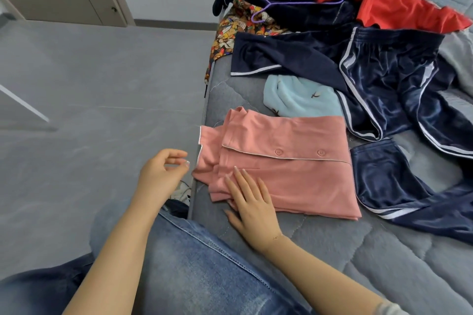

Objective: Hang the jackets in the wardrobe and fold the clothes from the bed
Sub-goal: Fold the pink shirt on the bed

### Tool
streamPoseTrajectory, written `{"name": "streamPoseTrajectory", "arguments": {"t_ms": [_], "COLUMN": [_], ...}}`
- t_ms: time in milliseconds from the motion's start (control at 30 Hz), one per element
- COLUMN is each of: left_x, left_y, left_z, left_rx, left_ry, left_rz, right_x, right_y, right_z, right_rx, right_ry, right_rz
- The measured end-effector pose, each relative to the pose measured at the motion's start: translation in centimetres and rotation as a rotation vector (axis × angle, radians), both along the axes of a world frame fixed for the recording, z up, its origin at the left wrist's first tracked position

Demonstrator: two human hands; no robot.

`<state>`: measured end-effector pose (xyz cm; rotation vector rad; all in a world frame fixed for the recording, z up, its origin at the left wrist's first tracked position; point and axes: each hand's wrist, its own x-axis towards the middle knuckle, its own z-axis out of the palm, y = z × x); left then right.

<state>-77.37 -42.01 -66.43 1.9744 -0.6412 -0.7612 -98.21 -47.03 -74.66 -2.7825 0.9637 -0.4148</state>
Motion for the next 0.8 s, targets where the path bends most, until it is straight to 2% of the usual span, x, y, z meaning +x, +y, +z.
{"name": "streamPoseTrajectory", "arguments": {"t_ms": [133, 233, 333, 433, 533, 633, 733, 800], "left_x": [0.9, 1.3, 1.7, 1.2, 0.0, -1.4, -2.8, -4.1], "left_y": [1.6, 2.1, 1.9, 0.8, -1.8, -5.1, -7.5, -8.1], "left_z": [-0.9, -1.4, -2.3, -3.4, -4.0, -3.3, -1.9, -0.2], "left_rx": [-0.018, -0.022, 0.042, 0.184, 0.245, 0.112, -0.087, -0.126], "left_ry": [0.044, 0.062, 0.059, 0.091, 0.022, -0.033, 0.072, 0.105], "left_rz": [0.061, 0.081, -0.034, -0.325, -0.471, -0.480, -0.541, -0.594], "right_x": [1.6, 1.4, 0.0, -1.3, -2.7, -4.5, -7.0, -8.9], "right_y": [-0.8, -1.8, -2.9, -3.7, -4.1, -3.9, -3.3, -3.2], "right_z": [-0.4, -0.3, 1.3, 4.5, 7.4, 9.3, 10.3, 10.4], "right_rx": [-0.011, 0.017, 0.317, 0.740, 0.949, 1.077, 1.203, 1.312], "right_ry": [-0.120, -0.325, -0.570, -0.782, -0.970, -1.069, -1.185, -1.280], "right_rz": [-0.103, -0.075, -0.133, -0.195, -0.188, -0.233, -0.300, -0.339]}}
